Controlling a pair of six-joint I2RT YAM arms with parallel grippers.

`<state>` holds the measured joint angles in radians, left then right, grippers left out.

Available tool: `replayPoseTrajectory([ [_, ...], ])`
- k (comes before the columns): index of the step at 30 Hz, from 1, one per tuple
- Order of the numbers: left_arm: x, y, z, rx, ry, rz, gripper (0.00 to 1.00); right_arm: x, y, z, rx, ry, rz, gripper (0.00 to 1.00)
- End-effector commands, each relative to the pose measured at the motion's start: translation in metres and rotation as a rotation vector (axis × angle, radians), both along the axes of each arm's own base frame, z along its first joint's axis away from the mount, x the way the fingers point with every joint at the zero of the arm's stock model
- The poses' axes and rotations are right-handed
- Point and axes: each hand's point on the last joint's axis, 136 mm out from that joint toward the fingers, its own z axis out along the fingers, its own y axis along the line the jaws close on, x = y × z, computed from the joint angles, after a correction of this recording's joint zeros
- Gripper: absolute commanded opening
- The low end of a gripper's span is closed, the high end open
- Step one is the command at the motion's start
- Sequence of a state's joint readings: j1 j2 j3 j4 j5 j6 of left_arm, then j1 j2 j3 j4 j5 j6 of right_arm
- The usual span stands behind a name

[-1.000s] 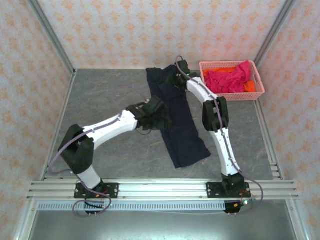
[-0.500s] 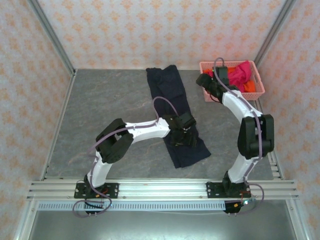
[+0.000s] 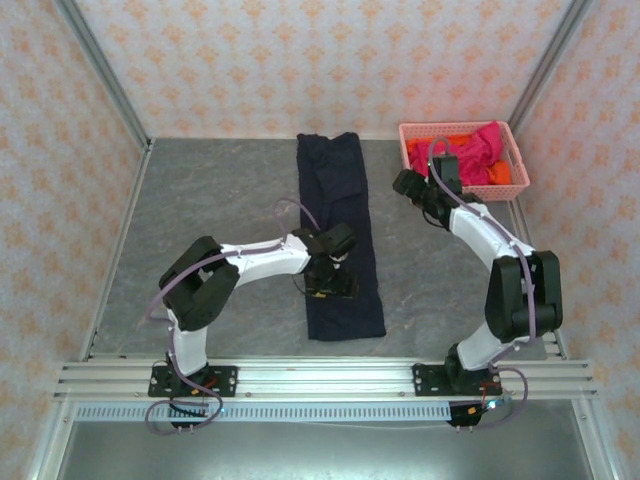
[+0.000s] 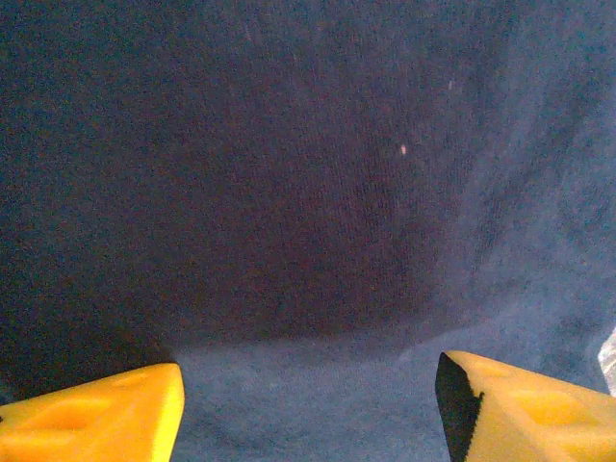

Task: Fold and stack the t-shirts

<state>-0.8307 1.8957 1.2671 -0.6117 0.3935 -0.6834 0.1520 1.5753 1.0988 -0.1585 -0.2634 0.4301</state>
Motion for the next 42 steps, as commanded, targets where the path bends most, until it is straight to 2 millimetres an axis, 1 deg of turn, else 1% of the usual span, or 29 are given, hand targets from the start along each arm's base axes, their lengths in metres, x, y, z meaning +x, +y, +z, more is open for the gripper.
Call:
replayPoseTrajectory([
  [1, -0.002, -0.014, 0.017, -0.043, -0.018, -0.044, 0.72, -0.013, 0.010, 0.005, 0.013, -0.016, 0.039, 0.79],
  [2, 0.001, -0.017, 0.023, -0.051, -0.033, -0.047, 0.73, -0.020, 0.014, 0.000, 0.014, -0.002, 0.048, 0.79],
  [4, 0.008, -0.019, 0.042, -0.074, -0.080, -0.045, 0.74, -0.036, 0.022, -0.011, 0.015, 0.026, 0.067, 0.79],
  [5, 0.012, -0.019, 0.055, -0.090, -0.114, -0.042, 0.75, -0.046, 0.026, -0.017, 0.011, 0.044, 0.079, 0.79],
  [6, 0.016, -0.015, 0.067, -0.098, -0.151, -0.030, 0.76, -0.057, 0.029, -0.022, 0.010, 0.061, 0.082, 0.79],
  [7, 0.018, -0.008, 0.076, -0.089, -0.180, -0.016, 0.76, -0.066, 0.032, -0.026, 0.016, 0.074, 0.088, 0.79],
  [8, 0.020, 0.003, 0.083, -0.064, -0.213, 0.002, 0.77, -0.077, 0.035, -0.029, 0.028, 0.085, 0.099, 0.79],
  [10, 0.020, 0.027, 0.088, -0.010, -0.254, 0.034, 0.79, -0.101, 0.037, -0.037, 0.040, 0.122, 0.107, 0.79],
  [12, 0.013, 0.049, 0.082, 0.031, -0.267, 0.055, 0.81, -0.130, 0.041, -0.050, 0.047, 0.175, 0.126, 0.79],
  [15, -0.003, 0.073, 0.062, 0.084, -0.239, 0.082, 0.84, -0.173, 0.049, -0.063, 0.091, 0.248, 0.169, 0.79],
  [18, -0.018, 0.083, 0.045, 0.066, -0.203, 0.128, 0.86, -0.212, 0.061, -0.077, 0.171, 0.337, 0.216, 0.78],
  [21, -0.031, 0.090, 0.031, 0.054, -0.173, 0.174, 0.87, -0.241, 0.080, -0.088, 0.239, 0.408, 0.268, 0.76],
  [23, -0.038, 0.092, 0.026, 0.041, -0.156, 0.192, 0.87, -0.255, 0.087, -0.095, 0.255, 0.443, 0.282, 0.74],
  [27, -0.053, 0.084, 0.019, 0.001, -0.115, 0.209, 0.87, -0.279, 0.097, -0.112, 0.294, 0.507, 0.292, 0.69],
  [30, -0.063, 0.084, 0.013, 0.008, -0.096, 0.223, 0.84, -0.289, 0.095, -0.121, 0.303, 0.530, 0.281, 0.65],
  [33, -0.073, 0.086, 0.004, 0.025, -0.069, 0.235, 0.82, -0.295, 0.091, -0.125, 0.305, 0.539, 0.266, 0.63],
  [35, -0.078, 0.079, -0.001, 0.002, -0.059, 0.235, 0.80, -0.297, 0.091, -0.129, 0.319, 0.541, 0.262, 0.60],
  [38, -0.083, 0.069, -0.009, -0.020, -0.028, 0.233, 0.74, -0.297, 0.099, -0.131, 0.353, 0.541, 0.280, 0.57],
  [42, -0.087, 0.061, -0.013, -0.054, -0.021, 0.234, 0.68, -0.301, 0.110, -0.130, 0.342, 0.554, 0.332, 0.53],
])
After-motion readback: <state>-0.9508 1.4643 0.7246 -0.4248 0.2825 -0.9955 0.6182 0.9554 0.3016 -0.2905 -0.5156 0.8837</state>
